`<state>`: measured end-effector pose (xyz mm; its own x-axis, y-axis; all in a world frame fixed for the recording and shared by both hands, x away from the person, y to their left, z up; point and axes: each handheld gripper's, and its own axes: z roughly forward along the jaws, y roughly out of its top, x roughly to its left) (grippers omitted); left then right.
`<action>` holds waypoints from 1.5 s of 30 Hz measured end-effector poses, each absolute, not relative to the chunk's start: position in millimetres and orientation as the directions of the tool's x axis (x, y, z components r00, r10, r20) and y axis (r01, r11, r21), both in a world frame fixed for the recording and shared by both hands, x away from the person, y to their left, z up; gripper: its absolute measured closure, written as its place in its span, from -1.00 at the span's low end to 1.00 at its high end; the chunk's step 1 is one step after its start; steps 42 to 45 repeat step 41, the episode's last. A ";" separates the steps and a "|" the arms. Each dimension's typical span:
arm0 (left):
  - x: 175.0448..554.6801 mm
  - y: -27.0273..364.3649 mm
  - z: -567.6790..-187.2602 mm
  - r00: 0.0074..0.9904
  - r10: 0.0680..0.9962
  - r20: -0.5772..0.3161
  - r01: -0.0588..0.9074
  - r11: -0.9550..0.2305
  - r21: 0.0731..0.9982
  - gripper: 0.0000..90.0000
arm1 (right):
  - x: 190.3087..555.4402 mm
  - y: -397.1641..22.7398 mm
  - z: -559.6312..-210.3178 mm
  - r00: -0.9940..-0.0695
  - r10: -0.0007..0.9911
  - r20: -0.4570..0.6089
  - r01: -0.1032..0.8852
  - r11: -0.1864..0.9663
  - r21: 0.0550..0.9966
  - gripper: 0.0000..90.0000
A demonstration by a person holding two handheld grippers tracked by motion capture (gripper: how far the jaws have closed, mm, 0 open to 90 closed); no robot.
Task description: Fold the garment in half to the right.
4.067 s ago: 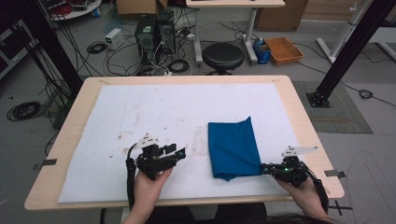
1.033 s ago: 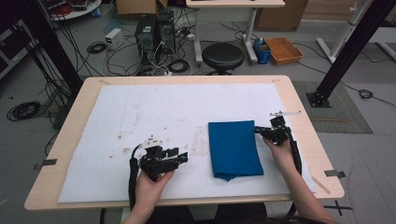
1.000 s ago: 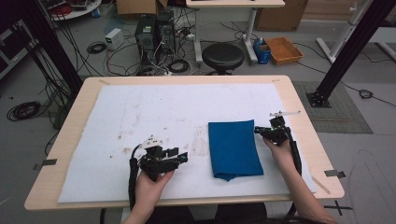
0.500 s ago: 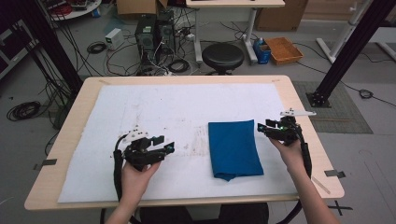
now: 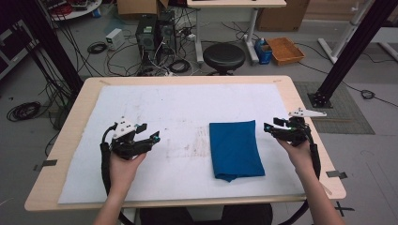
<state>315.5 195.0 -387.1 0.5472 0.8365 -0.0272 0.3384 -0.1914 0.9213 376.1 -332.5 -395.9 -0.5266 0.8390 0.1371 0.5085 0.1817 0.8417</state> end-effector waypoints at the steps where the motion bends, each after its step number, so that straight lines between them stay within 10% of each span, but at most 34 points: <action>1: 315.2 196.9 -387.6 0.545 0.838 -0.026 0.335 -0.189 0.923 -0.09 | 376.1 -333.0 -395.9 -0.524 0.840 0.139 0.513 0.181 0.839 -0.04; 45: 313.1 210.1 -397.3 0.525 0.851 0.009 0.316 -0.205 0.927 -0.09 | 378.7 -332.9 -401.1 -0.526 0.841 0.129 0.531 0.205 0.822 -0.08</action>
